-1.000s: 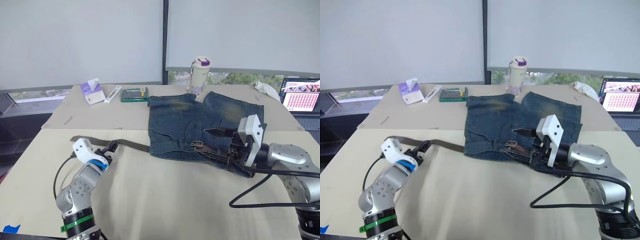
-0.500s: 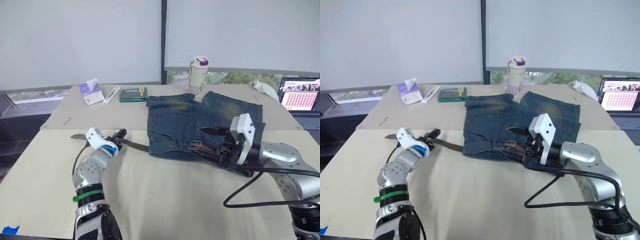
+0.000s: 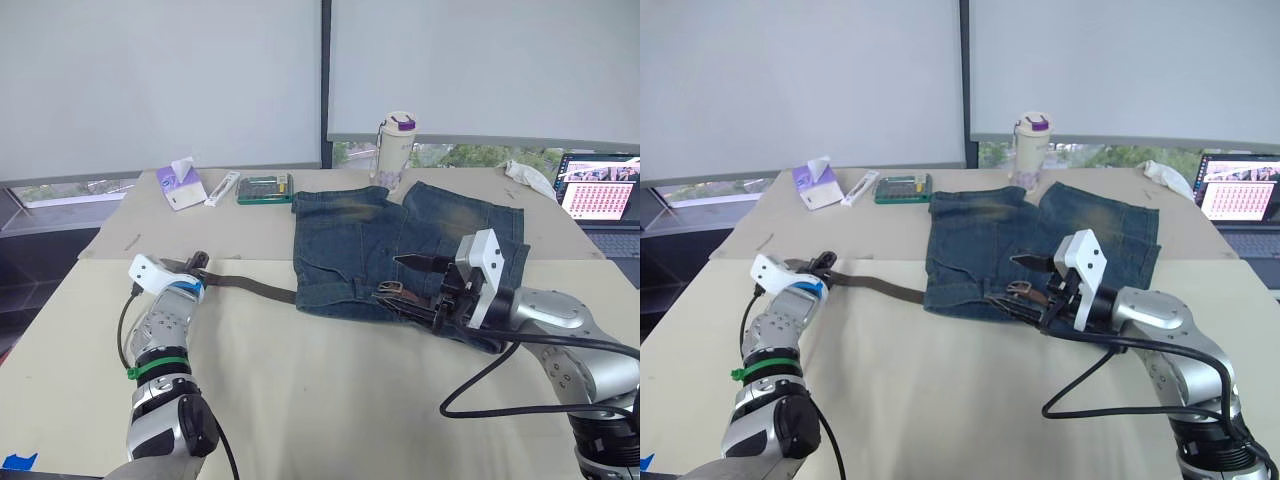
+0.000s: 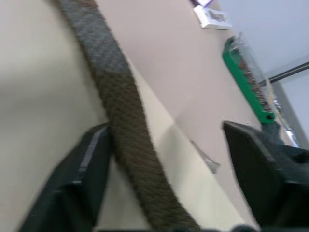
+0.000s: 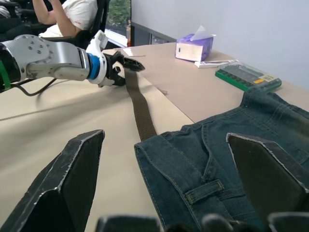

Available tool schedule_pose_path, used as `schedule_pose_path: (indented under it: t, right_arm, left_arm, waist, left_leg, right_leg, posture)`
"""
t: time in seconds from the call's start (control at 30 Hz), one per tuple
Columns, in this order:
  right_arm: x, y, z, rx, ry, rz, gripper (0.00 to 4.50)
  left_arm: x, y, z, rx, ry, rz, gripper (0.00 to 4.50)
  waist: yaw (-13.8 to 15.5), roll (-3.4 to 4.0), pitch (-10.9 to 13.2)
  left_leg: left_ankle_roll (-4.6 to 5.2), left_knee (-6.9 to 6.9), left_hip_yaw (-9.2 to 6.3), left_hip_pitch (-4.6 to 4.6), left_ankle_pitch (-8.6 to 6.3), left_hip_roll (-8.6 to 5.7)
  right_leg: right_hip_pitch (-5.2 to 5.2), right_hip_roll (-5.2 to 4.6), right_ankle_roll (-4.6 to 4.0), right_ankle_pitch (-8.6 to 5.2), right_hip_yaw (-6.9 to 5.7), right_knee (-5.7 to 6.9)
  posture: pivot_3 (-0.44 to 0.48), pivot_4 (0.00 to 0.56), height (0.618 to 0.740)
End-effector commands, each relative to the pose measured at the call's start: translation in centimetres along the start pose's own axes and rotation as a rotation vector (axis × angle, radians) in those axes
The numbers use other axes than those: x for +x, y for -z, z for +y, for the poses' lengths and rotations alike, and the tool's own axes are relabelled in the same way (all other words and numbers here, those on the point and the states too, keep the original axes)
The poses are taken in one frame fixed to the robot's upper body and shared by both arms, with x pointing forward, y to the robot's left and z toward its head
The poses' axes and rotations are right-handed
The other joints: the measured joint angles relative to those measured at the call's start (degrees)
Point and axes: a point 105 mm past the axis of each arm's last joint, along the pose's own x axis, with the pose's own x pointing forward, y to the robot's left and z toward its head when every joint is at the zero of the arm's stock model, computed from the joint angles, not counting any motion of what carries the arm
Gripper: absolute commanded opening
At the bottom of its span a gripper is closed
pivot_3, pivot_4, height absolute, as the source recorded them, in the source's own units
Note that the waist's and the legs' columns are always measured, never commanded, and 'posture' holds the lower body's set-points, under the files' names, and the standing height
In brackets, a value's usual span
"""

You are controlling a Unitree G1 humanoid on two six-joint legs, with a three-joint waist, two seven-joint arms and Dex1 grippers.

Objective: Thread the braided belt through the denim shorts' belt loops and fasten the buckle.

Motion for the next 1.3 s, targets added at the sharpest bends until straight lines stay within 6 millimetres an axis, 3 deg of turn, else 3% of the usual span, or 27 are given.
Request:
schedule_pose_path:
  t: [0.03,0.2,0.27,0.37,0.47,0.57,0.73,0.93,1.1,1.3]
  right_arm:
    - [0.0,-1.4,0.3,-0.022,0.004,-0.053,4.5]
    - [0.0,-1.5,0.2,0.001,0.021,-0.068,4.5]
    - [-0.1,-1.6,0.1,0.03,0.039,-0.073,4.5]
    - [-0.1,-1.6,-0.6,0.08,0.095,-0.077,4.5]
    - [0.2,-1.9,-0.9,0.124,0.136,-0.097,4.5]
    - [0.6,-2.2,-0.9,0.14,0.156,-0.11,4.5]
    - [1.7,-3.1,-1.6,0.281,0.26,-0.197,4.5]
    - [4.3,-2.9,-1.7,0.512,0.358,-0.226,4.5]
    - [6.1,-2.1,-2.2,0.763,0.467,-0.258,4.5]
    - [8.3,-2.1,-1.0,0.955,0.419,-0.278,4.5]
  left_arm:
    - [0.2,-0.8,-0.4,0.017,0.01,-0.037,2.29]
    - [0.0,-1.0,-0.4,0.072,0.024,-0.061,0.58]
    - [-0.2,-1.4,-1.5,0.214,0.08,-0.107,0.02]
    - [-1.0,-1.4,-3.7,0.497,0.189,-0.196,0.02]
    - [-2.3,0.0,-6.7,0.793,0.35,-0.277,0.02]
    - [-3.1,0.8,-8.3,0.88,0.41,-0.334,0.02]
    - [-5.8,2.5,-12.7,1.327,0.601,-0.575,0.02]
    - [-8.0,5.3,-15.2,1.5,0.741,-0.725,0.02]
    - [-9.1,6.9,-16.1,1.635,0.806,-0.832,0.02]
    - [-9.8,8.5,-16.5,1.661,0.878,-0.867,0.02]
  waist:
    - [0.1,-0.01,0.0]
    - [0.15,-0.03,0.02]
    - [0.14,-0.03,0.02]
    - [0.18,-0.03,0.01]
    - [0.3,-0.02,0.0]
    - [0.53,-0.01,-0.01]
    - [0.09,0.01,-0.02]
    - [0.15,0.13,-0.07]
    - [0.02,0.16,-0.08]
    - [-0.22,0.19,-0.09]
  left_leg:
    - [0.0,0.0,-0.01,-0.01,0.0,0.01]
    - [-0.01,0.0,-0.04,-0.12,0.01,0.0]
    - [-0.02,0.0,-0.05,-0.2,0.01,0.01]
    - [-0.09,0.0,-0.05,-0.41,0.06,0.02]
    - [-0.18,0.0,-0.05,-0.75,0.17,0.04]
    - [-0.15,-0.02,-0.05,-0.75,0.18,0.04]
    - [-0.1,-0.06,-0.03,-0.77,0.18,0.09]
    - [-0.08,-0.16,-0.02,-0.76,0.2,0.1]
    - [-0.05,-0.17,-0.02,-0.76,0.21,0.08]
    - [-0.01,-0.25,-0.02,-0.77,0.23,0.06]
  right_leg:
    - [-0.01,0.0,0.0,0.0,-0.01,0.0]
    - [-0.08,-0.01,-0.01,0.01,-0.03,-0.01]
    - [-0.16,-0.01,-0.01,0.01,-0.03,-0.01]
    - [-0.42,0.01,-0.12,0.09,-0.03,0.01]
    - [-0.81,0.01,-0.21,0.29,-0.03,0.0]
    - [-0.8,0.0,-0.23,0.31,-0.03,-0.02]
    - [-0.82,0.06,-0.21,0.33,-0.03,-0.04]
    - [-0.88,0.02,-0.23,0.34,0.0,-0.01]
    - [-0.94,0.03,-0.23,0.34,0.0,0.05]
    - [-1.01,0.01,-0.23,0.34,0.0,0.12]
  posture:
    - [0.0,0.15,0.74]
    - [0.0,0.15,0.74]
    - [0.0,0.15,0.74]
    - [0.0,0.15,0.74]
    - [0.0,0.15,0.74]
    - [0.0,0.15,0.74]
    - [0.0,0.15,0.74]
    - [0.0,0.15,0.74]
    - [0.0,0.15,0.74]
    - [0.0,0.15,0.74]
